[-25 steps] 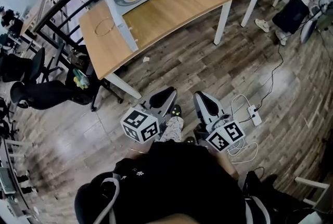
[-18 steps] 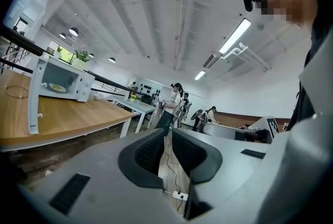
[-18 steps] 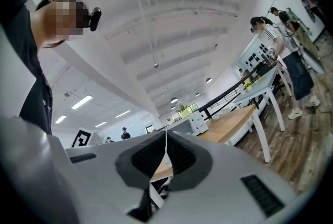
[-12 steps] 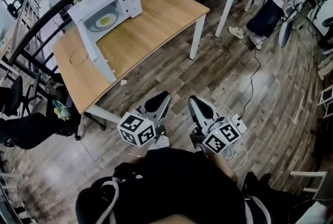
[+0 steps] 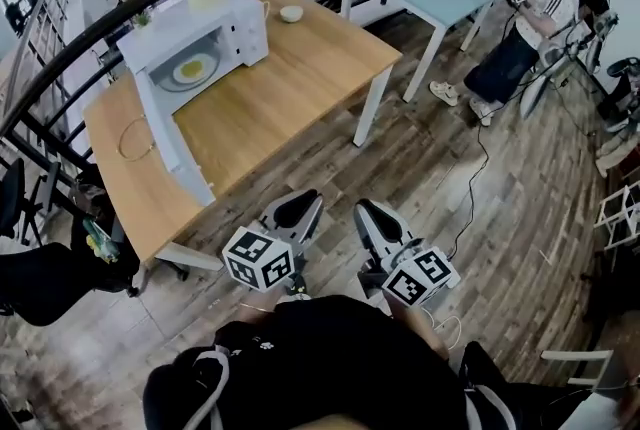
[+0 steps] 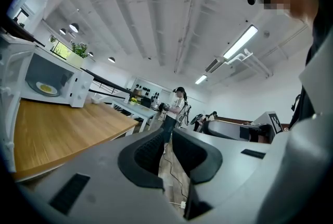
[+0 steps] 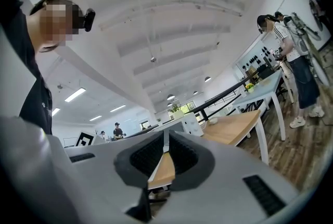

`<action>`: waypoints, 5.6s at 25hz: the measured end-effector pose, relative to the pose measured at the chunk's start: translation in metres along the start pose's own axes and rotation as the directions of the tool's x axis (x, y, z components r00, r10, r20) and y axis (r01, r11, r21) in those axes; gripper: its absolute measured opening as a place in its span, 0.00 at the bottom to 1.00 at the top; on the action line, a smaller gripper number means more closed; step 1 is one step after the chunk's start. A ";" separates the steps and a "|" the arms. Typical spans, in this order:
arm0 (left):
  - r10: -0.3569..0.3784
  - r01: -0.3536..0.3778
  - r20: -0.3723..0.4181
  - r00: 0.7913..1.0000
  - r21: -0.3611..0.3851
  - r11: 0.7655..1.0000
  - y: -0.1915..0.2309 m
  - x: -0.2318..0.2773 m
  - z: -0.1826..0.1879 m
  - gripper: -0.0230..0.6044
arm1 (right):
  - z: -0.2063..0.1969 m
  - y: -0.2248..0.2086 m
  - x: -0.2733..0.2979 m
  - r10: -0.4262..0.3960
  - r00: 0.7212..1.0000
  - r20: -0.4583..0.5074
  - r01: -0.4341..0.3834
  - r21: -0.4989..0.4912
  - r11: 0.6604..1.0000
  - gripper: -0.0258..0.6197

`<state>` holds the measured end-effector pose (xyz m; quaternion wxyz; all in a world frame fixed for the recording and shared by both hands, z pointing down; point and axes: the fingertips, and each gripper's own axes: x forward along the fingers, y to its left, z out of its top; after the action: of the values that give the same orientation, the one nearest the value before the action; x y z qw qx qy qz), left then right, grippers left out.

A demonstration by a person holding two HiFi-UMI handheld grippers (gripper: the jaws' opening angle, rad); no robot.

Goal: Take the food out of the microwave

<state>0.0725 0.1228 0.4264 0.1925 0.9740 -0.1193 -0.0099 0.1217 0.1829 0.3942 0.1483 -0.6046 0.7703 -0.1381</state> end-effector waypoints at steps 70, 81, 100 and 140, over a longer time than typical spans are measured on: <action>0.722 -0.685 0.117 0.682 -0.244 0.686 0.378 0.065 0.115 0.17 | -0.020 -0.150 0.439 0.564 0.756 -0.332 -0.510 0.241 0.826 0.17; 0.767 -0.723 0.087 0.635 -0.284 0.630 0.473 0.021 0.128 0.21 | -0.054 -0.119 0.521 0.519 0.774 -0.363 -0.398 0.358 0.845 0.19; 0.802 -0.661 0.016 0.597 -0.557 0.503 0.568 -0.012 0.075 0.28 | -0.167 -0.144 0.623 0.210 0.789 -0.578 0.064 0.417 0.907 0.35; 0.786 -0.548 0.030 0.618 -0.700 0.458 0.574 -0.015 0.053 0.28 | -0.227 -0.150 0.651 0.062 0.780 -0.623 0.415 0.589 0.693 0.22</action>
<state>-0.0766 -0.4087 0.5941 0.4692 0.6995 -0.5194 -0.1445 0.0190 -0.4767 0.6209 0.0996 -0.5015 0.5986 -0.6166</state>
